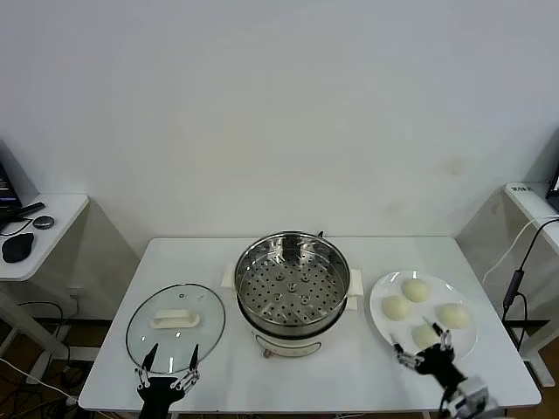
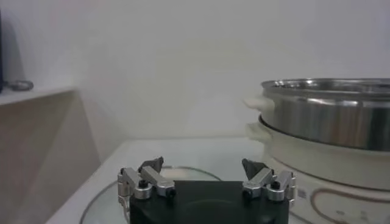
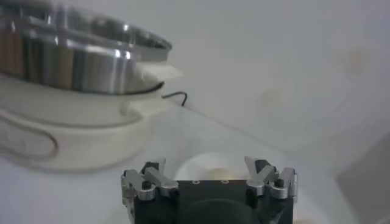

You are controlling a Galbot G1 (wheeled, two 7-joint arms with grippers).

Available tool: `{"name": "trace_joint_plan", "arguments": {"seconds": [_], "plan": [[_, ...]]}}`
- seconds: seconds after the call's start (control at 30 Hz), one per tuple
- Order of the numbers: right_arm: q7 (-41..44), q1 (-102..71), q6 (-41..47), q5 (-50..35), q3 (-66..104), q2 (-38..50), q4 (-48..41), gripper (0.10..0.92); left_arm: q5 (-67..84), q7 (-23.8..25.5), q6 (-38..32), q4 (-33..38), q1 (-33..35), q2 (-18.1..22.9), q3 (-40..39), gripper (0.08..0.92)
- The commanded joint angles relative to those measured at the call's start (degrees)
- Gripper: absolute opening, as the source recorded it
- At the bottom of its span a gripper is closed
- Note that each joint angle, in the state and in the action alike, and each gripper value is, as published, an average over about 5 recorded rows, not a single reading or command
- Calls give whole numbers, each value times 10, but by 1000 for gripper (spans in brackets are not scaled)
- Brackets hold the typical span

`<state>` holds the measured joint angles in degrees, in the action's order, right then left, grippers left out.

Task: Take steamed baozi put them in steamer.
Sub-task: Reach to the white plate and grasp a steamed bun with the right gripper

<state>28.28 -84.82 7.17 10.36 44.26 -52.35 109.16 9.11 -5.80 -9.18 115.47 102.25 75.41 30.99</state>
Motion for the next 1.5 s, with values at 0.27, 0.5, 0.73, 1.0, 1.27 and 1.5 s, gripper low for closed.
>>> {"name": "trace_joint_plan", "arguments": {"seconds": [0.27, 0.5, 0.73, 1.0, 1.27, 1.5], "plan": [[299, 381, -86, 179, -216, 244, -230, 823, -37, 9, -24, -11, -8, 6, 9, 823], [352, 587, -103, 169, -435, 216, -355, 823, -48, 11, -30, -14, -4, 11, 19, 823], [379, 696, -113, 183, -550, 135, -465, 823, -59, 9, -30, -15, -6, 16, 24, 823], [346, 716, -106, 184, -598, 63, -533, 823, -76, 8, -32, -21, -8, 19, 33, 823], [359, 712, -98, 191, -609, 48, -546, 823, -84, 10, -31, -22, -6, 20, 32, 823], [355, 710, -93, 199, -607, 43, -555, 823, -87, 11, -32, -25, -7, 22, 31, 823]]}}
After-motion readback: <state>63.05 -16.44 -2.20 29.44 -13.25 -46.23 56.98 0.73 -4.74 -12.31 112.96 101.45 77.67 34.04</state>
